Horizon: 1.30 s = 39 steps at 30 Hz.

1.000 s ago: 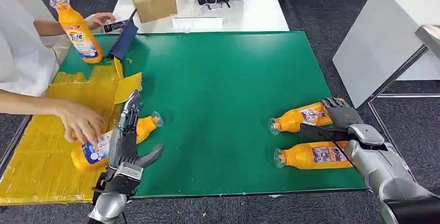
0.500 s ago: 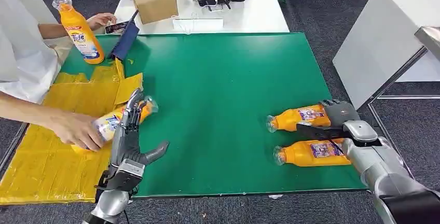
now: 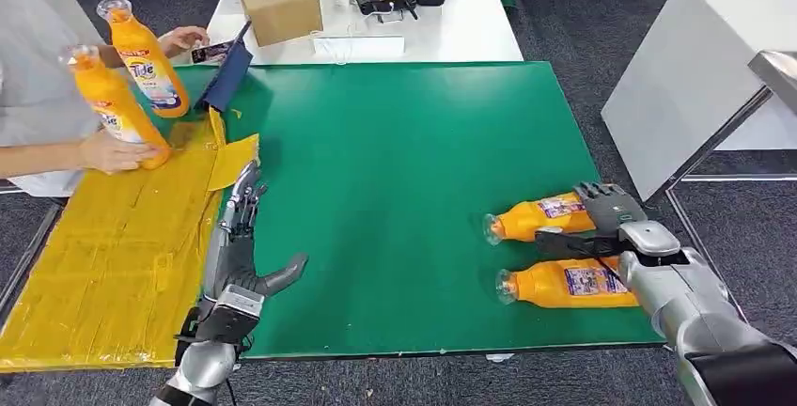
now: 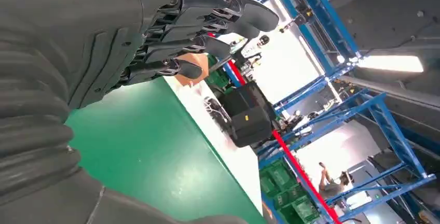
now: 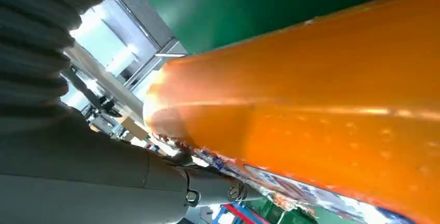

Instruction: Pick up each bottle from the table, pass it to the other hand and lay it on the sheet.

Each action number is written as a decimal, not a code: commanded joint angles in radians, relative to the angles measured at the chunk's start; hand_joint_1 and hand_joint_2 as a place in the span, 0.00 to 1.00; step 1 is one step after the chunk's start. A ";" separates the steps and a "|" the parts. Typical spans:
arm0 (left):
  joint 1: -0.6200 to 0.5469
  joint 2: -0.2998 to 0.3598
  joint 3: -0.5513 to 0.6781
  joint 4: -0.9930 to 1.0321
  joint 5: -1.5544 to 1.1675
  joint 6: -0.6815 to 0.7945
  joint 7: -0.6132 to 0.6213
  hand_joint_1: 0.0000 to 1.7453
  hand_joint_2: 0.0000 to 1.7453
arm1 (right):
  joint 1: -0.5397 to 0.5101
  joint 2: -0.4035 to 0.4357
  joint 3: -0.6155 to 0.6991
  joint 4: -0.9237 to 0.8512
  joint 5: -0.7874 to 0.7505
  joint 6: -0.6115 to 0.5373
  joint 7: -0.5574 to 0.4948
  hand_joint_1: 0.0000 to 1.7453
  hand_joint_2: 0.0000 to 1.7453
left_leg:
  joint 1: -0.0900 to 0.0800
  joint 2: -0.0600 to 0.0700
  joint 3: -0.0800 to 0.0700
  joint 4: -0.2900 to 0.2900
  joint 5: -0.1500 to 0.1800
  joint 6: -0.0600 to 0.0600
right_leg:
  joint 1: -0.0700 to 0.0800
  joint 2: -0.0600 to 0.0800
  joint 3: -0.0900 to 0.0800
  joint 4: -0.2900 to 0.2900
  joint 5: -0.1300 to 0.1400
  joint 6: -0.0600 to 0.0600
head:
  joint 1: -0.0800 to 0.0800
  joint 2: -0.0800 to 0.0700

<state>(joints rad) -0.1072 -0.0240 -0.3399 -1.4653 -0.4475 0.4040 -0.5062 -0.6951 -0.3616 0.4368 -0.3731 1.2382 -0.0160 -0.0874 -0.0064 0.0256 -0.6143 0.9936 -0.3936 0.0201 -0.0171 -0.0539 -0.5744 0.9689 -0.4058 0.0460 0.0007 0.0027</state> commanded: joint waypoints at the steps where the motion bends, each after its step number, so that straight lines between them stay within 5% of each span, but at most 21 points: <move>1: -0.044 -0.005 -0.031 0.081 0.007 -0.002 0.000 0.00 1.00 | 0.071 0.032 0.049 0.092 0.016 0.060 -0.003 0.00 1.00 | 0.003 -0.006 0.003 -0.002 0.000 -0.002 | 0.003 0.000 0.005 -0.004 -0.001 -0.002 | 0.000 0.000; 15: -0.058 -0.007 -0.036 0.105 0.012 0.000 -0.003 0.00 1.00 | 0.105 0.048 0.058 0.105 0.022 0.103 0.008 0.02 1.00 | 0.004 -0.007 0.011 -0.003 -0.003 -0.002 | 0.003 -0.001 0.005 -0.006 -0.004 -0.002 | 0.000 0.000; 16: -0.059 -0.007 -0.036 0.106 0.013 0.002 -0.006 0.00 1.00 | 0.107 0.047 0.058 0.107 0.022 0.112 0.005 0.75 1.00 | 0.003 -0.006 0.012 -0.002 -0.004 -0.001 | 0.003 -0.002 0.005 -0.005 -0.005 -0.002 | 0.000 0.000; 17: -0.061 -0.007 -0.036 0.107 0.014 0.003 -0.008 0.00 1.00 | 0.111 0.044 0.058 0.110 0.021 0.116 0.004 0.75 1.00 | 0.004 -0.007 0.012 -0.003 -0.004 -0.002 | 0.003 -0.001 0.006 -0.006 -0.004 -0.002 | 0.000 0.000; 18: -0.066 -0.007 -0.039 0.112 0.016 0.004 -0.012 0.00 1.00 | 0.117 0.043 0.057 0.111 0.018 0.133 -0.003 0.98 1.00 | 0.005 -0.008 0.012 -0.003 -0.004 -0.003 | 0.003 -0.002 0.006 -0.006 -0.004 -0.003 | 0.000 0.000; 19: -0.068 -0.007 -0.040 0.113 0.017 0.005 -0.013 0.00 1.00 | 0.121 0.043 0.055 0.112 0.016 0.139 -0.005 1.00 1.00 | 0.004 -0.006 0.014 -0.002 -0.005 -0.002 | 0.003 -0.002 0.007 -0.005 -0.005 -0.002 | 0.000 0.000; 36: -0.071 -0.002 -0.049 0.111 0.025 0.014 -0.021 0.00 1.00 | 0.145 0.042 0.041 0.105 -0.004 0.143 -0.020 1.00 1.00 | 0.007 -0.006 0.029 -0.001 -0.012 -0.001 | 0.005 -0.002 0.024 -0.012 -0.010 -0.003 | 0.000 0.000; 37: -0.070 -0.002 -0.048 0.109 0.026 0.015 -0.021 0.00 1.00 | 0.145 0.044 0.040 0.104 -0.004 0.140 -0.018 0.79 1.00 | 0.007 -0.007 0.027 -0.002 -0.011 -0.001 | 0.005 -0.002 0.024 -0.014 -0.009 -0.003 | 0.000 0.000; 38: -0.065 -0.002 -0.046 0.101 0.026 0.019 -0.019 0.00 1.00 | 0.144 0.051 0.038 0.102 -0.002 0.120 -0.008 0.04 1.00 | 0.008 -0.009 0.026 -0.004 -0.009 -0.001 | 0.005 -0.003 0.023 -0.015 -0.008 -0.003 | 0.000 0.000; 39: -0.062 0.000 -0.046 0.096 0.025 0.020 -0.019 0.00 1.00 | 0.144 0.057 0.036 0.101 -0.004 0.114 -0.003 0.00 1.00 | 0.008 -0.007 0.027 -0.003 -0.011 0.000 | 0.005 -0.002 0.024 -0.015 -0.009 -0.003 | 0.000 0.000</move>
<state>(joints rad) -0.1458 -0.0275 -0.3639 -1.4137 -0.4276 0.4177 -0.5272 -0.6860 -0.3491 0.4425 -0.3571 1.2348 0.0832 -0.0965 -0.0010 0.0264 -0.5818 0.9933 -0.4084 0.0215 -0.0140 -0.0535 -0.5480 0.9579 -0.4173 0.0457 0.0011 0.0027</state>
